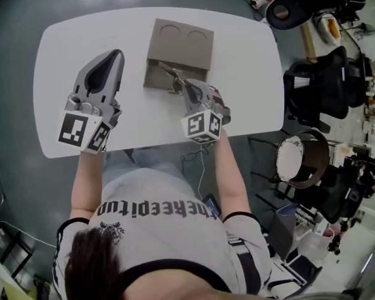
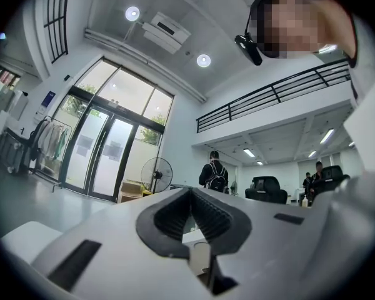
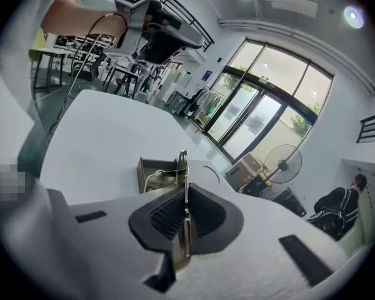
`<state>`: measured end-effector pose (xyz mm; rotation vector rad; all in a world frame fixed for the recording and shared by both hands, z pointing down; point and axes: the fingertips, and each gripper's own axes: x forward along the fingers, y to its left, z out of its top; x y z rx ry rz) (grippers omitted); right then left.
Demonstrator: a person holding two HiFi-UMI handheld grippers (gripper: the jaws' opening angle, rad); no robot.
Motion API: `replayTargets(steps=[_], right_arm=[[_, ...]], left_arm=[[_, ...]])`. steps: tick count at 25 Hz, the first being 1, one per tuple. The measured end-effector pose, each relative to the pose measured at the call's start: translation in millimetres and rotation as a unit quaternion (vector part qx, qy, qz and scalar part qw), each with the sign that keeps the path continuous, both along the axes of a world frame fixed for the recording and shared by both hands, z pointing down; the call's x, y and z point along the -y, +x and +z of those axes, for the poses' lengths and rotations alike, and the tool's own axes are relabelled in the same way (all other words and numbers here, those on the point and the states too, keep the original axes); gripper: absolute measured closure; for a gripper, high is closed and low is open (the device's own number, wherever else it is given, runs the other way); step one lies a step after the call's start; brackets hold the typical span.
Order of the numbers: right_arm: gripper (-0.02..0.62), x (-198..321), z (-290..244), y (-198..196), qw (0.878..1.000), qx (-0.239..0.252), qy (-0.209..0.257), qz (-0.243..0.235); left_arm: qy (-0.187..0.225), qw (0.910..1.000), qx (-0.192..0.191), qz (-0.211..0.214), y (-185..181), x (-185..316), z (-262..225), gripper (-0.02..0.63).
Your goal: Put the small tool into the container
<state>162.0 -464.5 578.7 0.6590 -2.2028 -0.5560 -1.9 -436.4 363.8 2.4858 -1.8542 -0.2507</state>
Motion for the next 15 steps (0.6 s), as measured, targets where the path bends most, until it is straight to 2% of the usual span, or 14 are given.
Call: replayTargets(steps=[7, 15], right_arm=[[0.592, 16.0, 30.7, -2.9, 0.998, -0.035, -0.021, -0.038], [0.592, 32.9, 58.4, -10.6, 0.994, -0.076, -0.034, -0.067]], left_arm=[[-0.010, 0.9993, 0.007, -0.035, -5.1, 5.6, 1.4, 0.594], [-0.021, 0.9982, 0.020, -0.051, -5.1, 11.9, 3.7, 0.594]])
